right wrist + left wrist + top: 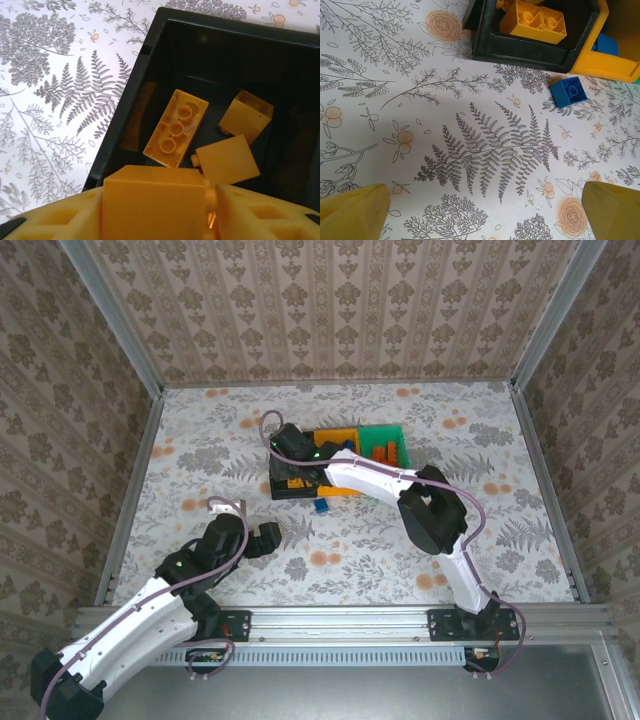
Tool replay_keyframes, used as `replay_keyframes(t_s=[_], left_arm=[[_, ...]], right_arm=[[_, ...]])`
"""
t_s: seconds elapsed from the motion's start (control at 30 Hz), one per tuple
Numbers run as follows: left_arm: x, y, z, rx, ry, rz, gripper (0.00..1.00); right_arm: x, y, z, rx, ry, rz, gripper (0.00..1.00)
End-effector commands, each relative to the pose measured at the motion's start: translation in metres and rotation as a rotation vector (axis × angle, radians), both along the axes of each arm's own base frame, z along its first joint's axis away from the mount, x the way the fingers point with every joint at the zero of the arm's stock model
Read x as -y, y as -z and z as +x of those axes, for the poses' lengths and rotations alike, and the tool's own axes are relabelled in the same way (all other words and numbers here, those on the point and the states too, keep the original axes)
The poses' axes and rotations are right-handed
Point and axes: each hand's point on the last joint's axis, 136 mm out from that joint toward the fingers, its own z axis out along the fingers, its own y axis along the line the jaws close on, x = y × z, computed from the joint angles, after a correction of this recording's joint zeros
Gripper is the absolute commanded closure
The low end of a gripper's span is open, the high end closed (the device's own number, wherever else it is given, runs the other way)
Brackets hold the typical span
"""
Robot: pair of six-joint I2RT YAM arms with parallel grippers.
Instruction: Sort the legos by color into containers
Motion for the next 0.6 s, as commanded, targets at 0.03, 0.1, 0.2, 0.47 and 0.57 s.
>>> replay_keyframes(t_s=[0.03,0.1,0.2,0.47,0.57], left_arm=[[0.000,0.001,0.000,-0.005,-0.007,-0.021,0.00],[0.000,0.001,0.000,-0.002,-0.008,-0.022,0.00],[0.001,-0.002,0.001,0.005,-0.008,-0.025,0.00],[0.000,-0.009,0.003,0.029,-0.013,-0.041,0.00],[-0.001,-0.008,0.002,0.021,-0.018,-0.036,0.00]], right_arm=[[0.001,-0.032,0.004,0.048,-0.004,0.012,0.29],[0.005,-0.041,-0.002,0.060,-0.012,0.027,0.27],[0.013,-0.055,-0.018,0.072,-0.028,0.054,0.26],[0.064,-0.035,-0.084,0.012,-0.027,0.071,0.23],[0.081,-0.012,-0.105,-0.029,-0.027,0.044,0.23]])
